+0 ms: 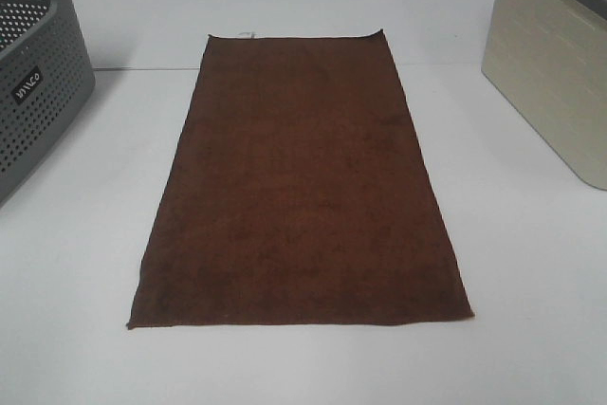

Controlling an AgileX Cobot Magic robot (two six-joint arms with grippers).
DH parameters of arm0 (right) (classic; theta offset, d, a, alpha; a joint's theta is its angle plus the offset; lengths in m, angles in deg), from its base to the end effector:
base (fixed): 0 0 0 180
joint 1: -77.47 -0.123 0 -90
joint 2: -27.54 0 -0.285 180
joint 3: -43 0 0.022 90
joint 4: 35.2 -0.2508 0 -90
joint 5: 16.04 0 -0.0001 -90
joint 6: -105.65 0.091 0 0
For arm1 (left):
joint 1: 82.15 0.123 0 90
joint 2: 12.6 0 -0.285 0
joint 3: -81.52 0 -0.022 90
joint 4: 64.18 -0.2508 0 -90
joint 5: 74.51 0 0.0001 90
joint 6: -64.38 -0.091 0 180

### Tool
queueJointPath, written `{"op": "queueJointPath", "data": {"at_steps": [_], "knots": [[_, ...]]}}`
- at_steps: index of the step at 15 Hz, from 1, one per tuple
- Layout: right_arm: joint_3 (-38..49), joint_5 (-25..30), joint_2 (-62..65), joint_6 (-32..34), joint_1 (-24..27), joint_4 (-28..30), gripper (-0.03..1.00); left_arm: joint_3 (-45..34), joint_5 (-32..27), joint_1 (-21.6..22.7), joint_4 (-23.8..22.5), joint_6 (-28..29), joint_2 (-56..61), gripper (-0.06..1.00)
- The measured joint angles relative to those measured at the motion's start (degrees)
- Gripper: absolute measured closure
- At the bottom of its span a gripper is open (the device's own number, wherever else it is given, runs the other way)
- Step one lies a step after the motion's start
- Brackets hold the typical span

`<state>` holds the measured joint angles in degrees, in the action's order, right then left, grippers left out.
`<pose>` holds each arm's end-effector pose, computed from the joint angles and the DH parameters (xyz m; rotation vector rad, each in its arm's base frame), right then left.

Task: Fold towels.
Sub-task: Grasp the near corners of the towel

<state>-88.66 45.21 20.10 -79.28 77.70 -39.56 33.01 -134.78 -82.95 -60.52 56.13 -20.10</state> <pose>-0.0067 0.0061 0.2779 -0.0880 2.0385 0.0346 -0.0055 -0.0050 0.2784 0.1628 2.0213 0.0058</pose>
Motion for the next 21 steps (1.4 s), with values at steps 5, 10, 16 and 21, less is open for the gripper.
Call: {"op": "queueJointPath", "data": {"at_steps": [5, 10, 16, 21], "knots": [[-1.20, -4.93, -6.82, 0.29, 0.00, -0.46, 0.07, 0.80, 13.06, 0.00, 2.69, 0.69, -3.67, 0.25], [-1.20, -9.68, -23.89, 4.47, 0.00, -4.58, 0.09, -2.01, 24.58, 0.00, 18.39, 3.90, -18.85, 0.25], [-1.26, -13.98, -46.87, 1.43, 0.00, -12.95, 0.09, -2.06, 25.44, 0.00, 37.36, -7.22, -46.98, 0.25], [-1.26, -20.00, -66.18, -13.81, 0.00, -26.47, 0.09, -2.18, 25.95, 0.00, 52.54, -27.27, -71.16, 0.25]]}}
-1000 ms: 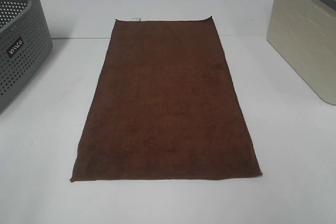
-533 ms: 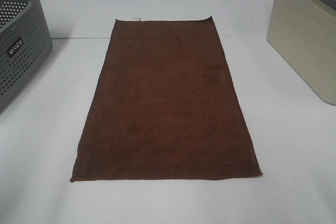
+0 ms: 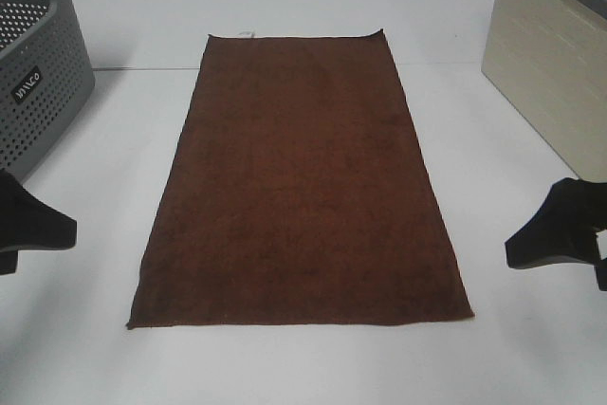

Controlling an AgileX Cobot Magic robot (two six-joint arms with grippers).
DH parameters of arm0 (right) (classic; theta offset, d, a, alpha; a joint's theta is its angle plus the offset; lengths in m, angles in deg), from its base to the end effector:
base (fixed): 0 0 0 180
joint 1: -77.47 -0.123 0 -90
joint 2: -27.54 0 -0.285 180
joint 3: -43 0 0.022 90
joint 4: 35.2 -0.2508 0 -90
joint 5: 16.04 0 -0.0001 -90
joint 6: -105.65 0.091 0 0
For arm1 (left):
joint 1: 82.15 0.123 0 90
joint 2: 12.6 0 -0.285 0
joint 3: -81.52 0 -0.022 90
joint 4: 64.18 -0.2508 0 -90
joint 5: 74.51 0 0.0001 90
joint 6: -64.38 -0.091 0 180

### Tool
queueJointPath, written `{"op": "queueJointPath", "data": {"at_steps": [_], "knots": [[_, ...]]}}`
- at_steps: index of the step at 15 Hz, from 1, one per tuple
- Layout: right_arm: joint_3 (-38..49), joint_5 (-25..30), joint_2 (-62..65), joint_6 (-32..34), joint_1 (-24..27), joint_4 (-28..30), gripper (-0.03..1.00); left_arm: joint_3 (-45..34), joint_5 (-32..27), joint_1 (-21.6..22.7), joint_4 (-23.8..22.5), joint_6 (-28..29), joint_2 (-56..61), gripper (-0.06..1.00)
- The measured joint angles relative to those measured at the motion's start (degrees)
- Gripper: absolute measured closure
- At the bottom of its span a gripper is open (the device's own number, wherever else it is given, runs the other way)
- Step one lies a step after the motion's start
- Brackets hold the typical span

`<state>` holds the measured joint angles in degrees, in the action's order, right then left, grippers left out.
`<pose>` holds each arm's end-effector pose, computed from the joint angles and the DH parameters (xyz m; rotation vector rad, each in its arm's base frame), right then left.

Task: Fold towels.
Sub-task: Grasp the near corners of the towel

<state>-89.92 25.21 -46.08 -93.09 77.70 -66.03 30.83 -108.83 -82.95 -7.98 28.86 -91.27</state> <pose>0.1791 0.0301 0.2081 0.0410 2.7283 0.4986 0.1912 -0.0454 0.1907 -0.1607 2.6019 -0.7385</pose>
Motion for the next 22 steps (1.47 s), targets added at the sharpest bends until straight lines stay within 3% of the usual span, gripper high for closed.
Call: {"op": "queueJointPath", "data": {"at_steps": [4, 8, 12, 14, 18, 22], "knots": [[-0.06, -3.38, -11.52, -12.03, 0.00, -9.51, 0.09, 0.06, 0.34, 0.00, 9.00, -11.46, -14.04, 0.25], [-0.06, -6.07, -21.43, -22.63, 0.00, -20.34, 0.09, 0.11, 0.69, 0.00, 21.89, -26.41, -24.29, 0.25], [-2.29, -7.56, -28.19, -27.96, 0.00, -25.32, 0.09, 0.11, 0.74, 0.00, 35.29, -41.83, -30.14, 0.25], [-4.30, -8.37, -30.94, -28.48, 0.00, -25.38, 0.09, 0.86, 0.06, 0.00, 38.16, -45.89, -32.95, 0.25], [-7.45, -8.42, -36.61, -30.42, -0.46, -26.59, 0.11, 5.10, -2.69, -3.38, 38.90, -47.33, -38.04, 0.25], [-10.60, -8.65, -39.59, -31.28, -6.53, -28.13, 0.15, 7.51, -3.61, -5.44, 39.42, -46.70, -40.05, 0.26]]}}
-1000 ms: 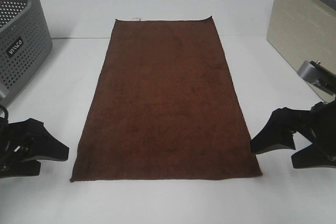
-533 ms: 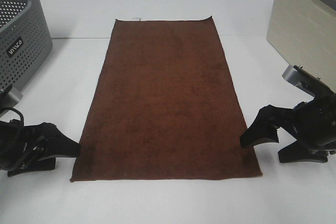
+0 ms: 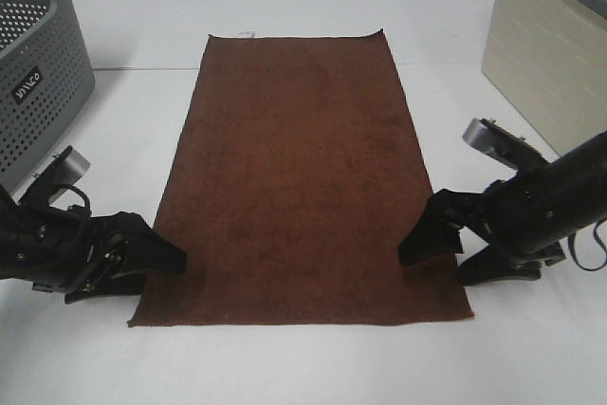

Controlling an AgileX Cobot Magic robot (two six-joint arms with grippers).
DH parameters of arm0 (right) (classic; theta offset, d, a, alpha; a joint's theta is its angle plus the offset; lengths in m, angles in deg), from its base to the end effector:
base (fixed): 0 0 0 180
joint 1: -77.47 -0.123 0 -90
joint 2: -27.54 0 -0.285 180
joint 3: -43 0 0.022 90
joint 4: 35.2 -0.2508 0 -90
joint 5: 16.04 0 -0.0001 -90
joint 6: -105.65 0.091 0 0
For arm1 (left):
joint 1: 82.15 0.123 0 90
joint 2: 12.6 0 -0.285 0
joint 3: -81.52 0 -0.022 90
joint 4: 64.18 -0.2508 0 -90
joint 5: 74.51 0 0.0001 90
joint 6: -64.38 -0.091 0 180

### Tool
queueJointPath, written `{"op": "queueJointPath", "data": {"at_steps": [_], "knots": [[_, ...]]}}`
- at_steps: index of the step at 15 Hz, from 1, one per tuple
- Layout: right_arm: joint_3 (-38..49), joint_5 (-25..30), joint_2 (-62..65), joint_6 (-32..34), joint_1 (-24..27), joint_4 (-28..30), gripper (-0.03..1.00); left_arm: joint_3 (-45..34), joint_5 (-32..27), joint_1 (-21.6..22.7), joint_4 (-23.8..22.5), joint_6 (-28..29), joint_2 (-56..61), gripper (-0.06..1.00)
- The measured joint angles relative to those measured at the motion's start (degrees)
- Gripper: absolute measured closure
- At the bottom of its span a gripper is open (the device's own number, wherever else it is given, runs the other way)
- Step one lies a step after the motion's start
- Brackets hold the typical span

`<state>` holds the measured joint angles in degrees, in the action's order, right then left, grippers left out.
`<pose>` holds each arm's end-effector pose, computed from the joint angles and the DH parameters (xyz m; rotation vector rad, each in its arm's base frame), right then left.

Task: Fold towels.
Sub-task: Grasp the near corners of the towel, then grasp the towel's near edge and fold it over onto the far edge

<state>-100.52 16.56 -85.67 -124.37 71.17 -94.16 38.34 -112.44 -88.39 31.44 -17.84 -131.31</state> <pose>0.2684 0.0720 0.1006 -0.1216 2.8886 0.7325 0.2557 -0.0840 0.0750 -0.0210 2.7135 -1.0077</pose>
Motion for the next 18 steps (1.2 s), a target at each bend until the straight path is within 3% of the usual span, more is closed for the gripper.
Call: {"op": "queueJointPath", "data": {"at_steps": [2, 3, 4, 6, 7, 8, 11, 14, 18], "knots": [[-0.92, -1.66, -0.97, 2.98, -3.09, -1.20, 0.25, 1.89, 0.00, -1.66, 0.11, 0.23, -1.38, 0.31], [-0.92, -4.18, -1.38, 6.42, -3.27, -0.52, 0.46, 2.29, 1.60, -2.29, 0.00, 0.46, -1.89, 0.49], [-0.92, -4.18, -1.38, 6.42, -3.27, -0.52, 0.46, 2.29, 1.60, -2.29, 0.00, 0.46, -1.89, 0.49], [-0.92, -5.39, -1.72, 9.05, -3.27, 2.41, 0.71, 2.29, 3.09, -2.29, -0.29, 0.46, -2.46, 0.83], [-0.92, -5.73, -1.89, 10.31, -3.27, 3.32, 0.86, 2.29, 3.21, -2.29, -0.34, 0.46, -2.46, 0.93], [-0.92, -5.84, -2.01, 12.20, -3.27, 3.55, 0.97, 2.29, 3.21, -2.29, -0.57, 0.46, -2.46, 0.94], [-0.86, -4.93, -0.97, 14.32, -3.27, 4.01, 0.97, 2.29, 3.15, -2.23, -4.18, 4.07, 0.17, 0.94], [1.49, -3.27, 3.95, 16.79, -3.27, 4.70, 0.97, 1.49, 3.09, -2.23, -12.43, 11.92, 5.21, 0.94], [10.49, -2.12, 12.95, 18.11, -3.27, 4.76, 0.97, -8.48, 3.09, -2.23, -15.30, 13.87, 14.90, 0.94]]}}
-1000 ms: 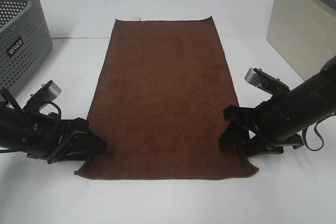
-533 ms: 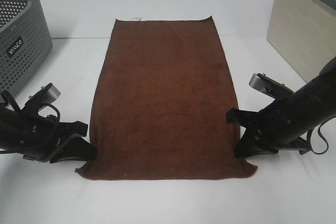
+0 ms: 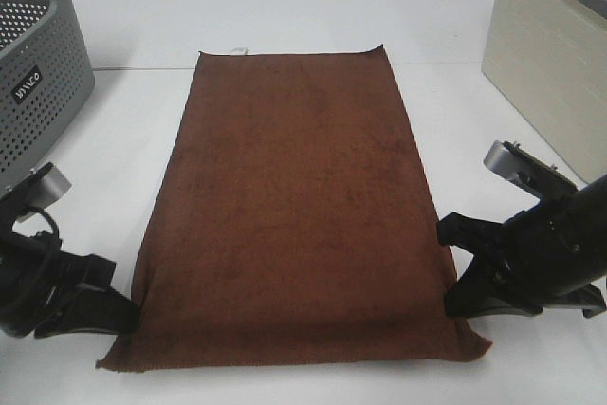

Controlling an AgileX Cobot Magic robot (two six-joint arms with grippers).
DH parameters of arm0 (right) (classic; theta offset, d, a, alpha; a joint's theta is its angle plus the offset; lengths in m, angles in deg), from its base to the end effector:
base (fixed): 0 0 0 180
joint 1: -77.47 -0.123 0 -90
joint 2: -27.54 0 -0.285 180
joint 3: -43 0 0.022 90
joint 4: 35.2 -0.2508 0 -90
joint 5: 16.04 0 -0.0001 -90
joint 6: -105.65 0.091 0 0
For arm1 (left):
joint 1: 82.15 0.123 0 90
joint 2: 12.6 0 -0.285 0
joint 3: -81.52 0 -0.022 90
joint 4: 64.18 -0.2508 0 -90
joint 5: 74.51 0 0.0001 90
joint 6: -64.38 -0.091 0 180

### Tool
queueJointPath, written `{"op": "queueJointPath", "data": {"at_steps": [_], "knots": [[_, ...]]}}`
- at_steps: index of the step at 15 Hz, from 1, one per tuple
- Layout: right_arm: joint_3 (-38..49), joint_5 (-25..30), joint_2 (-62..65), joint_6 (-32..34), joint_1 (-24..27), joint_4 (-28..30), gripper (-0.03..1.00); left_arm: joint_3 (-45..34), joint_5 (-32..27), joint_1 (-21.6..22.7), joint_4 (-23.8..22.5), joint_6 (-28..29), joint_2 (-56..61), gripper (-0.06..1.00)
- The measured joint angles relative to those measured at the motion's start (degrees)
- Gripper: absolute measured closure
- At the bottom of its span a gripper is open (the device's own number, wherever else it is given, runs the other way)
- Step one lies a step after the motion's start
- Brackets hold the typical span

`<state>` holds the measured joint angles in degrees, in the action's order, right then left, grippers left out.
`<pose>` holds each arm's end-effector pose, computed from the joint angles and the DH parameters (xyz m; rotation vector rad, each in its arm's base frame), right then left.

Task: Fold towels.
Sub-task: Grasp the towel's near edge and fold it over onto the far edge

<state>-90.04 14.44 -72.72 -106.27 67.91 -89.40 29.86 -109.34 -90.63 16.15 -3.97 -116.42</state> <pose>0.2154 0.0743 0.1240 0.1436 2.9285 0.6973 0.2053 -0.0825 0.1092 0.1000 2.7924 -0.9194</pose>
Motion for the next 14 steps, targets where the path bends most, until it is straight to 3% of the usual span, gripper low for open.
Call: {"op": "queueJointPath", "data": {"at_steps": [6, 10, 14], "knots": [[10.49, 2.12, 7.28, 0.11, 0.00, 0.00, 0.97, -11.46, 0.00, 0.00, -0.80, 0.17, 9.00, 0.94], [10.31, 2.23, 7.51, 0.11, 0.00, 0.23, 0.97, -10.71, -0.06, 0.00, -0.80, 0.17, 9.00, 0.94], [1.60, 2.12, 7.05, 0.29, 0.00, 2.29, 0.97, -3.15, 1.49, 0.00, -0.80, 0.92, 8.82, 0.94]]}}
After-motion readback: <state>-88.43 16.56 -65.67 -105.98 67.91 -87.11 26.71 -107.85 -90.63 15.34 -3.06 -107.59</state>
